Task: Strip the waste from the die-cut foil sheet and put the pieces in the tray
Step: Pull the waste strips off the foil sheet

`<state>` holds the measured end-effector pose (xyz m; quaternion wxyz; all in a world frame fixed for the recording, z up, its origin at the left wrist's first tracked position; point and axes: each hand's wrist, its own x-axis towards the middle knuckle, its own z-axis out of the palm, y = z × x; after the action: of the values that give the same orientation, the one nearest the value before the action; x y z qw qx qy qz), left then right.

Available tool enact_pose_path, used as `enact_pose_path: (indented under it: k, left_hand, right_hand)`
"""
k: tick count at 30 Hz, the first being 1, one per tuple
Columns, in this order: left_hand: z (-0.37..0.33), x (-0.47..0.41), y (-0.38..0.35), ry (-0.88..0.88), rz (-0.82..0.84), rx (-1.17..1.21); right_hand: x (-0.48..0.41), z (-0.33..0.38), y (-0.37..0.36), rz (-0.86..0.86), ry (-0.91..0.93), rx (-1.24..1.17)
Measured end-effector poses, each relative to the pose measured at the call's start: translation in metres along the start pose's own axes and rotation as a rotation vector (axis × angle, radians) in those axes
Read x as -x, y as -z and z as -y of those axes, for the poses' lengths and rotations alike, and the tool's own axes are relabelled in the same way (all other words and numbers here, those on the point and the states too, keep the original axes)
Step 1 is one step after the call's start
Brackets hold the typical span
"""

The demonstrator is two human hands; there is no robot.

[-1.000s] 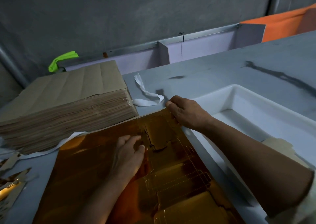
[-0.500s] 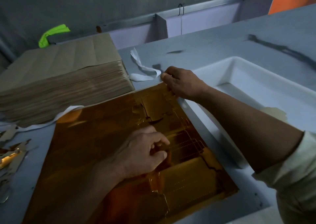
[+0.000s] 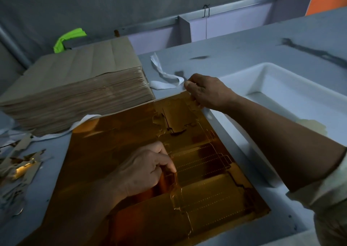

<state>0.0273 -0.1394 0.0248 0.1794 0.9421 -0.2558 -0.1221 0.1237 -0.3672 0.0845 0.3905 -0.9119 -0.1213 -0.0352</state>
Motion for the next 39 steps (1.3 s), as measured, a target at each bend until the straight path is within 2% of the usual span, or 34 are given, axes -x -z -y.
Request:
enact_pose_path:
  k: [28, 39]
  left_hand:
    - [-0.004, -0.006, 0.0, -0.086, -0.014, -0.042]
    - [-0.011, -0.013, -0.004, -0.146, -0.008, -0.151]
  right_hand:
    - [-0.002, -0.004, 0.0, 0.002, 0.005, -0.024]
    - [-0.003, -0.005, 0.0, -0.002, 0.006, -0.002]
